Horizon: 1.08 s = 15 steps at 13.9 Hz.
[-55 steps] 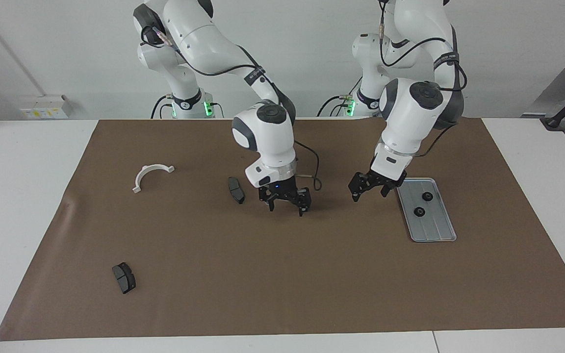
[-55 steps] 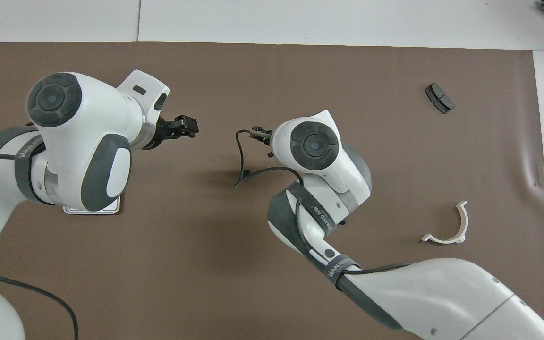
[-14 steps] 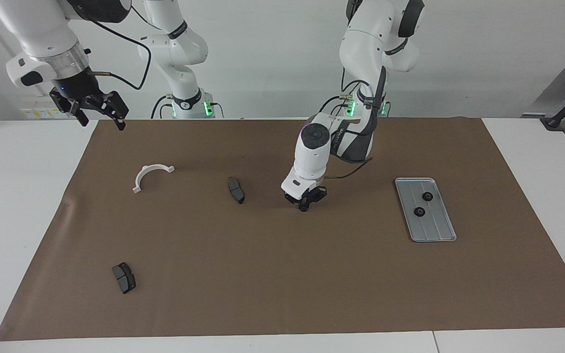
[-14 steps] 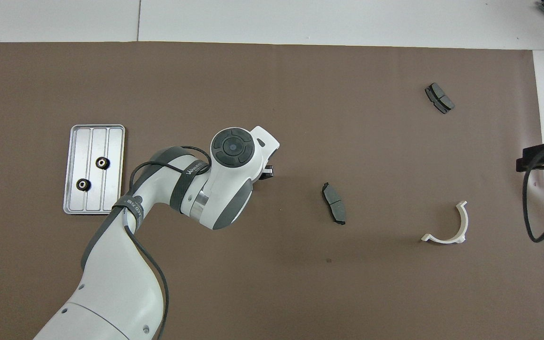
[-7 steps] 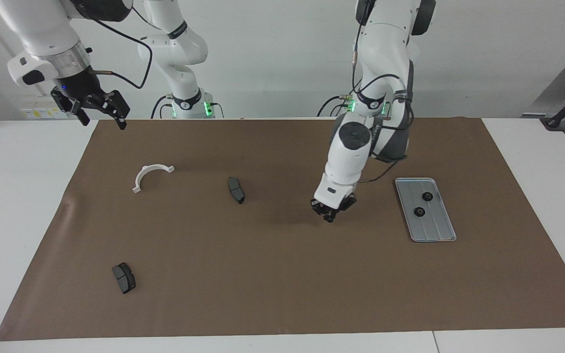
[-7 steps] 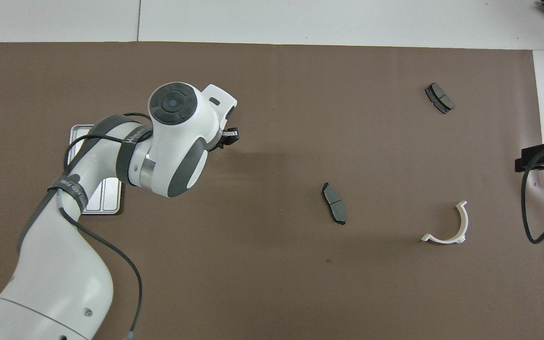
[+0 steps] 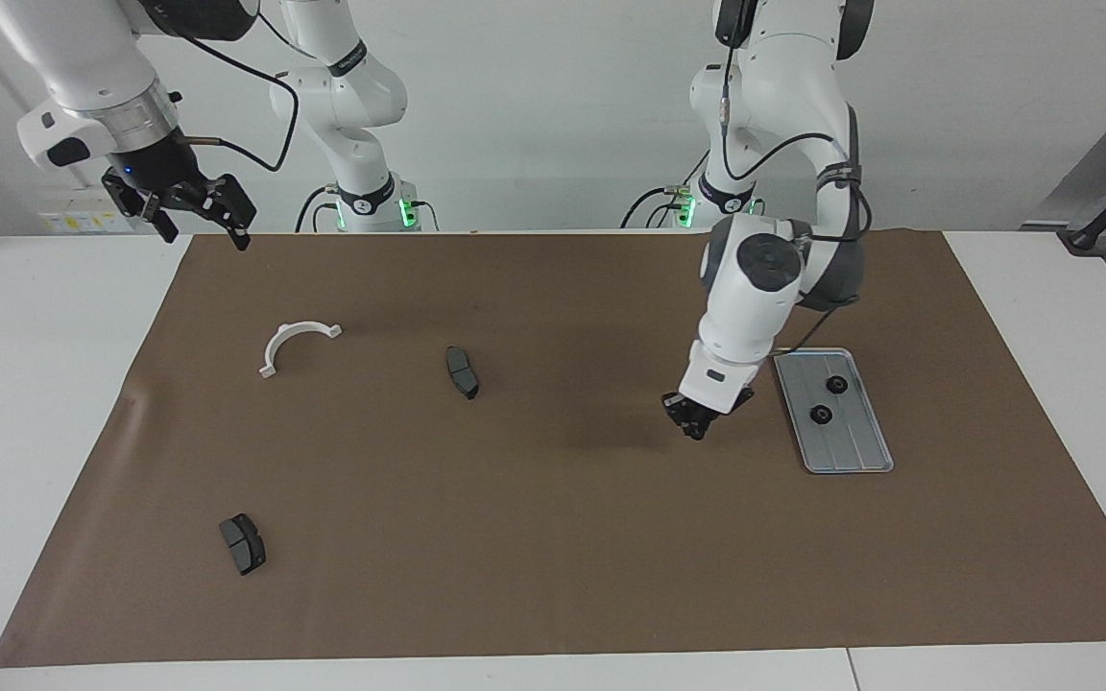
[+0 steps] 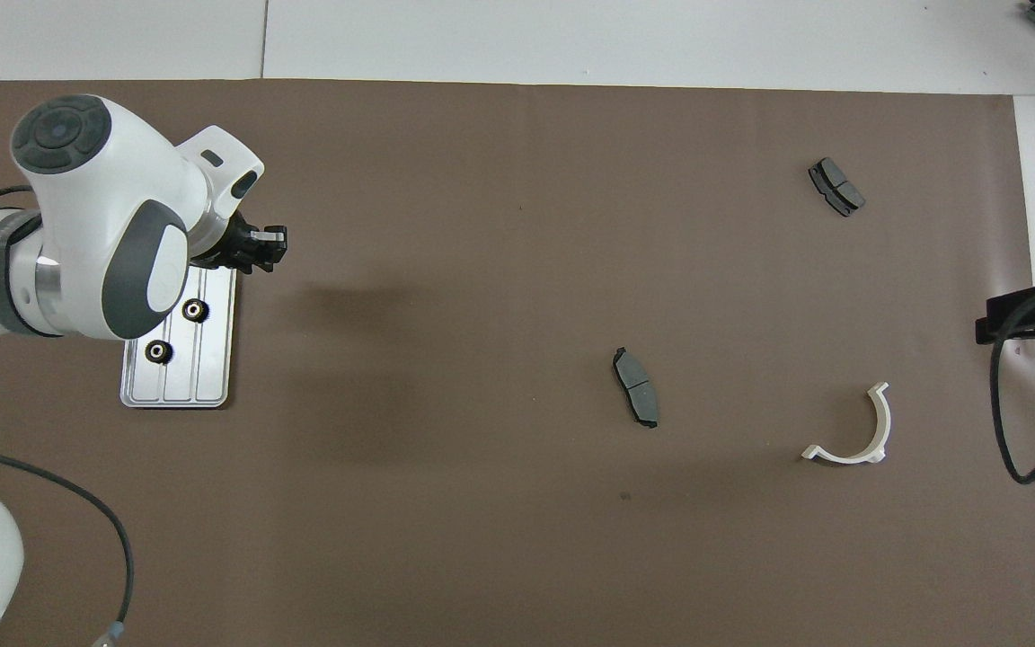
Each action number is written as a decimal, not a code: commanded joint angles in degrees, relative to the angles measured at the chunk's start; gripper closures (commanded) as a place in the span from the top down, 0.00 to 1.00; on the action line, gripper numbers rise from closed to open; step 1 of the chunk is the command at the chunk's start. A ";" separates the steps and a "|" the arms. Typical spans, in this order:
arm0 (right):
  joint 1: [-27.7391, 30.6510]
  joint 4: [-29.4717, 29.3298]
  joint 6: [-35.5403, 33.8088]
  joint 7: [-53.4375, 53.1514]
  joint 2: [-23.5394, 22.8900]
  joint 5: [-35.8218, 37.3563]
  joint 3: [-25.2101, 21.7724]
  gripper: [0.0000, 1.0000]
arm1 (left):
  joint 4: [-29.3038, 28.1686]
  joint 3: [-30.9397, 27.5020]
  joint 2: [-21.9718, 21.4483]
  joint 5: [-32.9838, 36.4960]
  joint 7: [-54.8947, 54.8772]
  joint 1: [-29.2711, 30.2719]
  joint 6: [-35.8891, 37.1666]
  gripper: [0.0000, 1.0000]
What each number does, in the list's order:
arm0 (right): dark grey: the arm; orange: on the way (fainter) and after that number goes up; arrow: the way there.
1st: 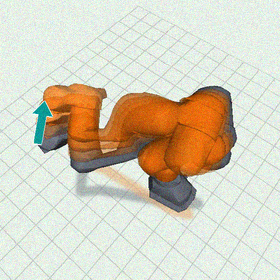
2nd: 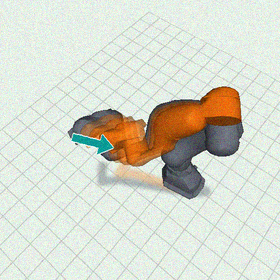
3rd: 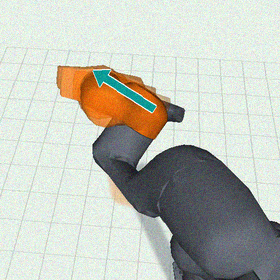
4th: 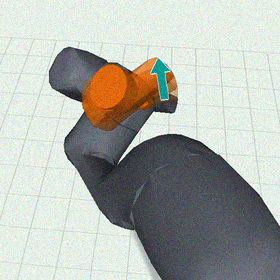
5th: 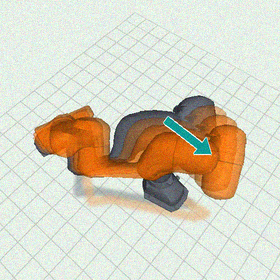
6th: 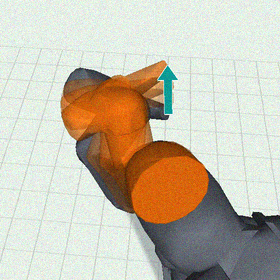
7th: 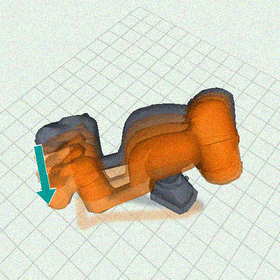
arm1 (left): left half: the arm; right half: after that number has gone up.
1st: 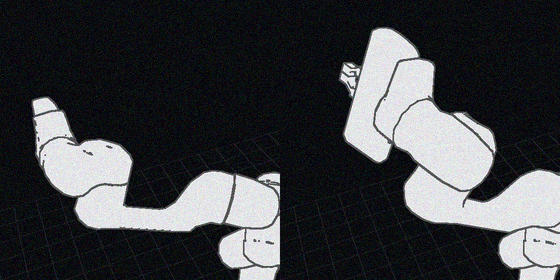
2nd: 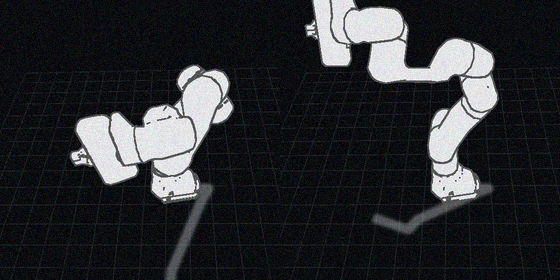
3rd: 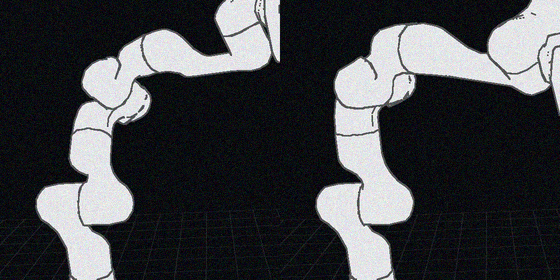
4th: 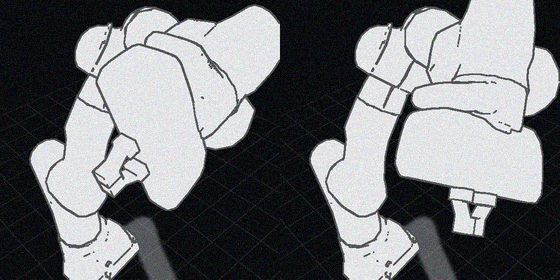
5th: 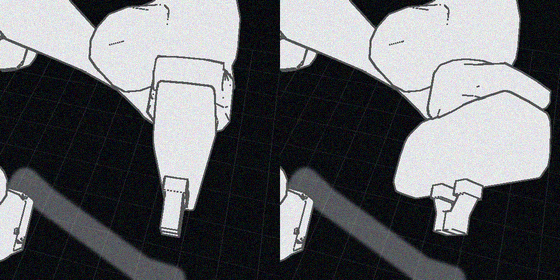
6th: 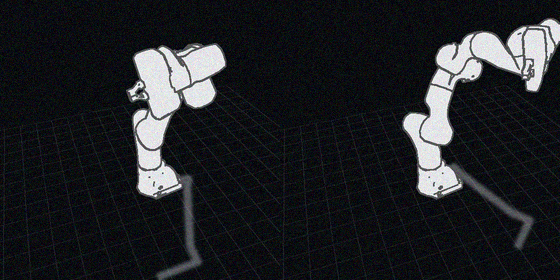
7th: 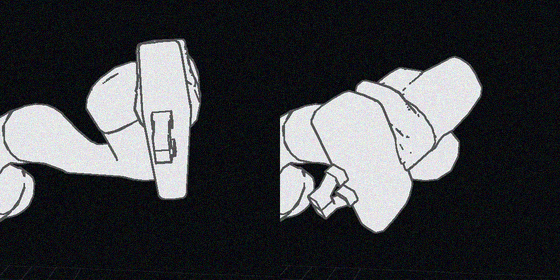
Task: Pick bearing gear from pile to tray
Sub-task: 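Carry the bearing to the tray and lower it with the left gripper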
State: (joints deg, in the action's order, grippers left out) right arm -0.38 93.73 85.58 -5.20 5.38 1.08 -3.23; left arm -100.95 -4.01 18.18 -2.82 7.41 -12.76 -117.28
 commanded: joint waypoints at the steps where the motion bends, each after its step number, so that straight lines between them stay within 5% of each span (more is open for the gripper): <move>1: 0.73 1.46 1.52 0.54 0.85 -1.52 0.50 1.00 | -5.31 0.50 -3.15 0.28 -9.93 5.62 -1.02 0.00; 4: 0.73 2.07 1.70 -0.69 1.03 -1.52 0.85 1.00 | -8.98 0.50 -4.38 0.19 -19.17 10.90 -4.61 0.00; 13: 0.91 1.19 3.90 -0.34 -0.11 -1.35 0.85 1.00 | -15.59 0.58 -4.47 0.19 -18.75 14.26 -18.78 0.04; 14: 0.91 1.89 3.72 -0.34 0.15 -1.35 0.85 1.00 | -15.59 0.58 -4.38 0.19 -18.67 14.17 -18.87 0.14; 15: 1.08 2.07 3.63 -0.34 0.41 -1.35 0.77 1.00 | -15.42 0.58 -4.38 0.19 -18.58 14.17 -18.78 0.47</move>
State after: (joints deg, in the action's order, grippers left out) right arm -0.35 94.49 88.77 -5.46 4.98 1.04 -2.89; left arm -114.40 -3.96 15.40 -2.82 -11.55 0.88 -134.43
